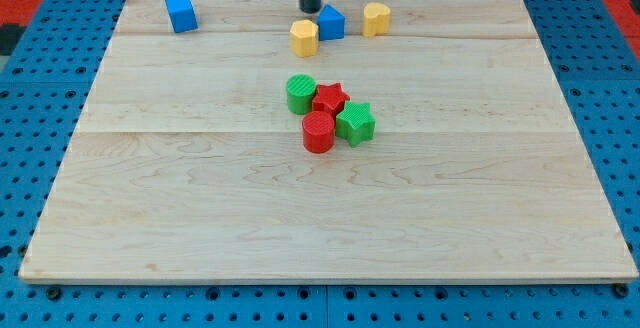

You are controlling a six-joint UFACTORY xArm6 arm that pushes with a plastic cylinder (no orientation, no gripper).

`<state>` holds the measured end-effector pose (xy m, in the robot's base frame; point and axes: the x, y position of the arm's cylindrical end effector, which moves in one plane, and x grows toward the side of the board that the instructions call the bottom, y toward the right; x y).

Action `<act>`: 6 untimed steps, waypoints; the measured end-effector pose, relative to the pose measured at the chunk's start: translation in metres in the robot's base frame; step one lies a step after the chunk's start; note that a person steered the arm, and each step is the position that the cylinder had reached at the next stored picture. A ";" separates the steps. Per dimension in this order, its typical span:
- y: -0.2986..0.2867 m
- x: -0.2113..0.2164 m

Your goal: Place your hand under the group of blocks

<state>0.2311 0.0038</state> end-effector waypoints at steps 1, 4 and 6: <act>0.043 0.052; 0.179 0.232; 0.049 0.261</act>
